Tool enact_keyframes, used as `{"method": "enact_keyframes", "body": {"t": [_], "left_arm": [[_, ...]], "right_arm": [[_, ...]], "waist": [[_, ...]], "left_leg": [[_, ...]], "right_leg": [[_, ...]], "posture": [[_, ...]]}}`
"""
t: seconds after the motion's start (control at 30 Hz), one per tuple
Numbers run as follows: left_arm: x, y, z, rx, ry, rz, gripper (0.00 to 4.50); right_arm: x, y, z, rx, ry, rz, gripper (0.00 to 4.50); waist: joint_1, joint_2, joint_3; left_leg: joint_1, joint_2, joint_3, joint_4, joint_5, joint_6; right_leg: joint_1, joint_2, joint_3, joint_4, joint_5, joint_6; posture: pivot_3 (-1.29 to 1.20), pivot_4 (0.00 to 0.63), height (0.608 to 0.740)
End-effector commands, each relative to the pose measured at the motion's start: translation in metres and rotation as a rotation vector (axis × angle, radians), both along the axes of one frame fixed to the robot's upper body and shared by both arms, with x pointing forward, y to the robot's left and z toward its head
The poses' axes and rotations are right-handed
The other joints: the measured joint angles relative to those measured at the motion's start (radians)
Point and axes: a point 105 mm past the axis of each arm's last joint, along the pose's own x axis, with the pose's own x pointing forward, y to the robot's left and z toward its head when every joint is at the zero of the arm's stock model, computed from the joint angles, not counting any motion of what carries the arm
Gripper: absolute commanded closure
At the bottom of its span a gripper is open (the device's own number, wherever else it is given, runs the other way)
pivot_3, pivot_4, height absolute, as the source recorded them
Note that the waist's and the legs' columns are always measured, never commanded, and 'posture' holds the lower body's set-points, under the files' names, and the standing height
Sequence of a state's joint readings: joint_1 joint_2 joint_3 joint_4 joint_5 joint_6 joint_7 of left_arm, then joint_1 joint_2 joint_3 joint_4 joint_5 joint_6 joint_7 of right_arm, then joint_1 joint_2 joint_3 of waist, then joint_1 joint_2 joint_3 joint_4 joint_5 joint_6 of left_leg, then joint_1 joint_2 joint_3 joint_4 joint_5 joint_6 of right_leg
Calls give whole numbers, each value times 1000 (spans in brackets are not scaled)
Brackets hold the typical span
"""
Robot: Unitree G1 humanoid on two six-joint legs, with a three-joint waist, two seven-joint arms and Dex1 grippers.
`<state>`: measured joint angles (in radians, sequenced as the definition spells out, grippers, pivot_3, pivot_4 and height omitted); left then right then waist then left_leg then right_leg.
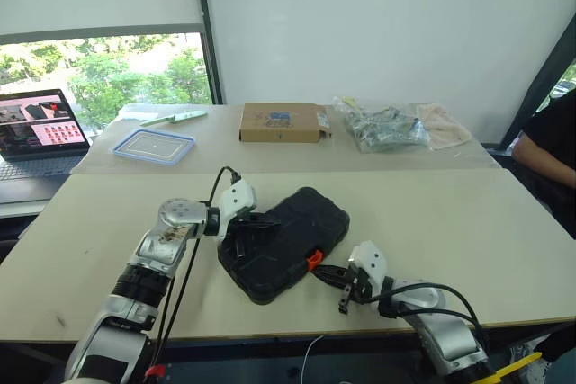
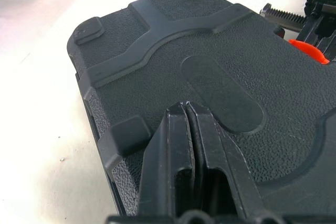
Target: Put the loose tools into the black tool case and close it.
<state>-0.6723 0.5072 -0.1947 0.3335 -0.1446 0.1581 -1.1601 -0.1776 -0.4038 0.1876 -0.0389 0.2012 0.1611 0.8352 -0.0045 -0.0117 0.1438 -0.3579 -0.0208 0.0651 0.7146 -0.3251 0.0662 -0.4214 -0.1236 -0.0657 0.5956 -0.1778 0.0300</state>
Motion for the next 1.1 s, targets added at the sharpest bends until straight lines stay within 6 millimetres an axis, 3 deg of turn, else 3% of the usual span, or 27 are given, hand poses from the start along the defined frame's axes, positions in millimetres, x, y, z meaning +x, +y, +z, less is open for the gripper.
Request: {"method": "enact_keyframes", "body": {"t": [0.03, 0.17, 0.3, 0.4, 0.53, 0.57, 0.67, 0.77, 0.83, 0.97, 1.1], "left_arm": [[-9, 13, -53, 124, 176, 50, 4388], [-10, 16, -54, 110, 165, 58, 4388], [-14, 19, -37, 13, 68, 33, 4388], [-16, 31, -12, -135, 15, 50, 4388], [-32, 78, 13, -215, -29, 136, 3359], [-36, 89, 14, -205, -34, 167, 2917], [-49, 123, 9, -154, -67, 276, 1845], [-70, 146, -1, -130, -36, 335, 586], [-84, 159, -10, -86, -40, 373, 13], [-105, 171, -24, -46, -37, 417, 0], [-110, 170, -27, -37, -62, 434, 0]], "right_arm": [[3, 11, 38, 60, -141, 48, 4500], [-3, 6, 37, 38, -120, 66, 4500], [-11, -12, 33, -5, -98, 56, 4500], [-20, -31, 36, -20, -73, 45, 4500], [-32, -73, 52, -72, -116, 1, 3425], [-34, -80, 55, -86, -122, -6, 3039], [-37, -102, 63, -130, -168, -37, 1978], [-44, -116, 64, -184, -223, -3, 795], [-48, -126, 59, -197, -213, 8, 217], [-43, -139, 62, -189, -216, -28, 38], [-41, -145, 57, -205, -216, -33, 38]], "waist": [[0, 0, 0], [-1, 0, 0], [-6, 1, 0], [-9, 1, -1], [-15, 2, 0], [-16, 2, 1], [-8, 2, 3], [1, 3, 5], [9, 2, 8], [19, 2, 10], [23, 2, 11]], "left_leg": [[0, 0, 0, 0, 0, 0], [0, 0, 0, 0, 0, 0], [0, 0, 0, -1, 0, 0], [1, 1, 0, -3, 0, 0], [-1, 1, 0, -4, 0, -2], [-1, 2, 0, -4, -1, -2], [-1, 2, -1, -3, -1, -2], [-1, 1, -1, -3, -4, -1], [-1, 1, -1, -3, -5, 0], [-3, 0, -1, -3, -6, 1], [-4, 0, -1, -2, -6, 0]], "right_leg": [[0, 0, 0, 0, 0, 0], [0, 0, 0, 0, 0, 0], [0, 0, 1, 0, 0, 0], [-1, -1, 1, -1, -1, -1], [-4, -1, 1, -1, -2, -2], [-4, 0, 2, -1, -2, -2], [-4, 0, 0, -2, -2, -2], [-4, -3, 0, -2, -3, -1], [-3, -5, -1, -2, -3, 0], [-4, -7, -2, -2, -3, 0], [-5, -8, -3, -2, -3, 0]], "posture": [[0, 150, 740], [0, 150, 740], [0, 150, 740], [0, 150, 740], [0, 150, 740], [0, 150, 740], [0, 150, 740], [0, 150, 740], [0, 150, 740], [0, 150, 740], [0, 150, 740]]}}
